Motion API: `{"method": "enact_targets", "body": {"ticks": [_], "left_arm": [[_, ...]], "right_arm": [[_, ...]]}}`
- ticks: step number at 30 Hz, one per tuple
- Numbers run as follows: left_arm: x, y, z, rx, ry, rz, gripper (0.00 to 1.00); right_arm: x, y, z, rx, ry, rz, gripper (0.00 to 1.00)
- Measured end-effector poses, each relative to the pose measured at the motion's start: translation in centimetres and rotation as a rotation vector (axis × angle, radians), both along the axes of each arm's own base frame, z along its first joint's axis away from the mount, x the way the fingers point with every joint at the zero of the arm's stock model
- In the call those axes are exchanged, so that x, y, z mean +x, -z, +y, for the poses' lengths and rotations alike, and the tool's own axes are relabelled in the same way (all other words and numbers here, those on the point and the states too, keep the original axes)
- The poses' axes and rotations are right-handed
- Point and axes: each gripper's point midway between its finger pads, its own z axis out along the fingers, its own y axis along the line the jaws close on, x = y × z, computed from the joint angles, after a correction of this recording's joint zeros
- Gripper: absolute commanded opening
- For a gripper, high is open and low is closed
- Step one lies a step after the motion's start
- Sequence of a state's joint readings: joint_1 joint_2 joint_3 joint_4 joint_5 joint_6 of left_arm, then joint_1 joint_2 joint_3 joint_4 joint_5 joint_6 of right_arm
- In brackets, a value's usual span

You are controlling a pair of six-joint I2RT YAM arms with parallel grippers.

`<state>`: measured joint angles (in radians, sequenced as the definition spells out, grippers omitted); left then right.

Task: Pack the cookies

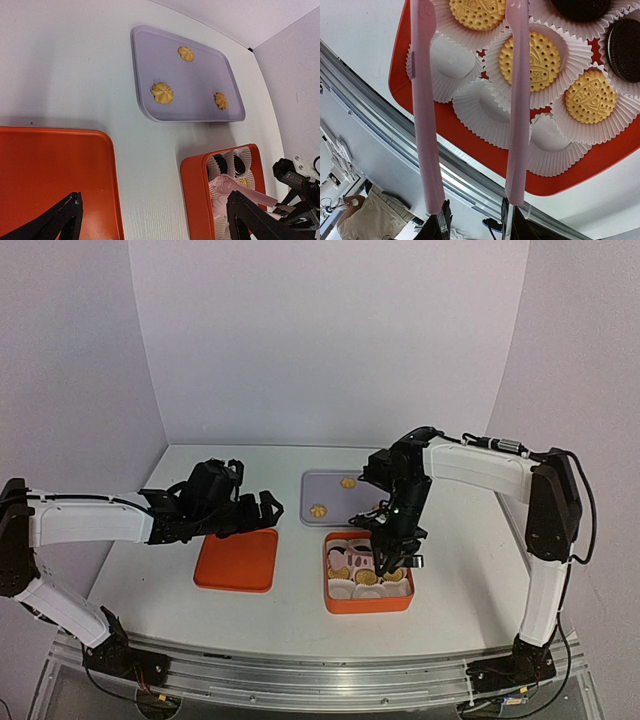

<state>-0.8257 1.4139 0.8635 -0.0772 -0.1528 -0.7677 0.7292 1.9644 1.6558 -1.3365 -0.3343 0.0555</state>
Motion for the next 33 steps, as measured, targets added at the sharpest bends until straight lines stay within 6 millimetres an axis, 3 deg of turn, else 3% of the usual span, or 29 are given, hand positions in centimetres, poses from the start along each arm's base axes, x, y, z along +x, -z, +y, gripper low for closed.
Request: {"method": "enact_targets", "body": {"ticks": [7,10,16,20,22,25,29,33], "left_arm": [[0.0,0.0,0.0,0.001,0.001,0.0,1.0],[0.0,0.1,0.0,0.004,0.002,0.001,1.0],[0.5,0.3,-0.5,0.013,0.008,0.0,1.0],[0.8,0.0,-0.9,0.01,0.01,-0.006,1.0],[1.0,-0.2,-1.1,0.013,0.011,-0.009,1.0],[1.4,-0.3,-1.5,0.017,0.016,-0.016,1.0],[1.8,-0.1,-1.9,0.027,0.021,-0.015,1.0],[2.1,0.0,-2.2,0.035,0.023,-0.01,1.0]], "right_arm": [[0.0,-1.1,0.0,0.025,0.002,-0.026,0.3],[0.0,-3.4,0.0,0.072,0.005,-0.079,0.29],[1.2,-10.1,0.6,0.203,0.015,-0.262,0.29],[3.2,-12.0,0.5,0.19,0.037,-0.373,0.28],[4.4,-12.0,0.3,0.161,0.062,-0.395,0.29],[7.7,-10.7,-0.5,0.096,0.128,-0.422,0.29],[11.9,-6.9,-3.3,-0.034,0.233,-0.399,0.29],[14.5,-3.1,-6.1,-0.158,0.298,-0.363,0.29]]}}
